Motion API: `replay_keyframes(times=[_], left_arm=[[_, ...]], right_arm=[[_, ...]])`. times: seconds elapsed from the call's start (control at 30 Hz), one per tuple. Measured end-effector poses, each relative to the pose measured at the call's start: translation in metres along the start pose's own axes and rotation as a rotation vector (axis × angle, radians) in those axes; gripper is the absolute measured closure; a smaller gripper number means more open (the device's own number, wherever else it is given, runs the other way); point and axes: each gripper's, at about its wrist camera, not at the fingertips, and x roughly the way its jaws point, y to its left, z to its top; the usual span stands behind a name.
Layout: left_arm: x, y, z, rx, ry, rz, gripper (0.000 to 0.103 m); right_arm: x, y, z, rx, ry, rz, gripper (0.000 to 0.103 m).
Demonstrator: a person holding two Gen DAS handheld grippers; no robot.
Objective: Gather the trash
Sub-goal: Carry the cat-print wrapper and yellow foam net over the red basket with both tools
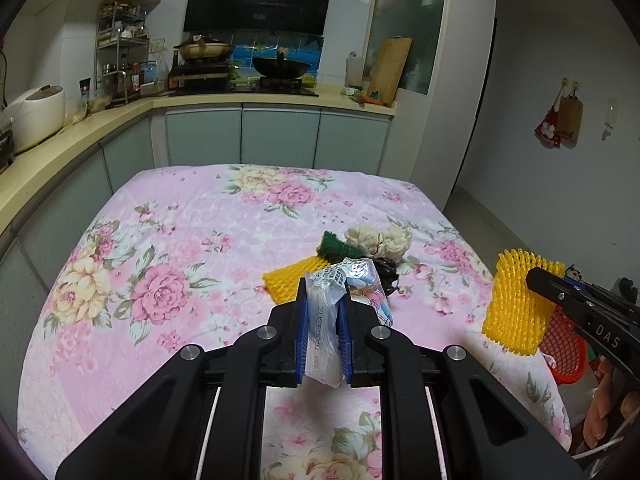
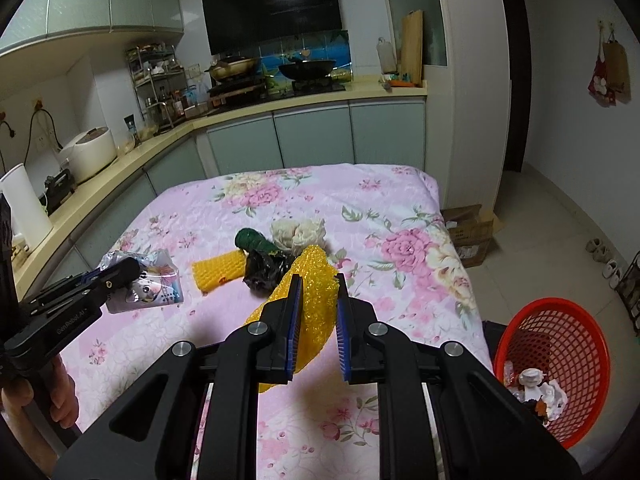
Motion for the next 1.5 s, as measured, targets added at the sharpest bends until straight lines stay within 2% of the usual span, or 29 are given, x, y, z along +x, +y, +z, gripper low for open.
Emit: replay_keyframes(times=[0.43, 0.9, 1.13, 1.5], left_arm=[[-0.013, -0.026, 0.006, 0.038, -0.033, -0.029, 0.091], [-0.006, -0.077, 0.012, 0.107, -0.038, -0.11, 0.091], [0.009, -0.117, 0.013, 0.166, -0.015, -0.173, 0.091], [0.04, -0.196, 0.008, 0.265, 0.052, -0.311, 0.091]], right_arm=[[-0.025, -0.013, 0.005, 0.012, -0.053, -0.023, 0.087], [-0.051, -0.048, 0.005, 0.054, -0.093, -0.089, 0.087], [-0.06, -0.079, 0.002, 0.105, -0.102, -0.152, 0.087], [-0.071, -0.14, -0.008, 0.193, -0.107, -0.269, 0.087]])
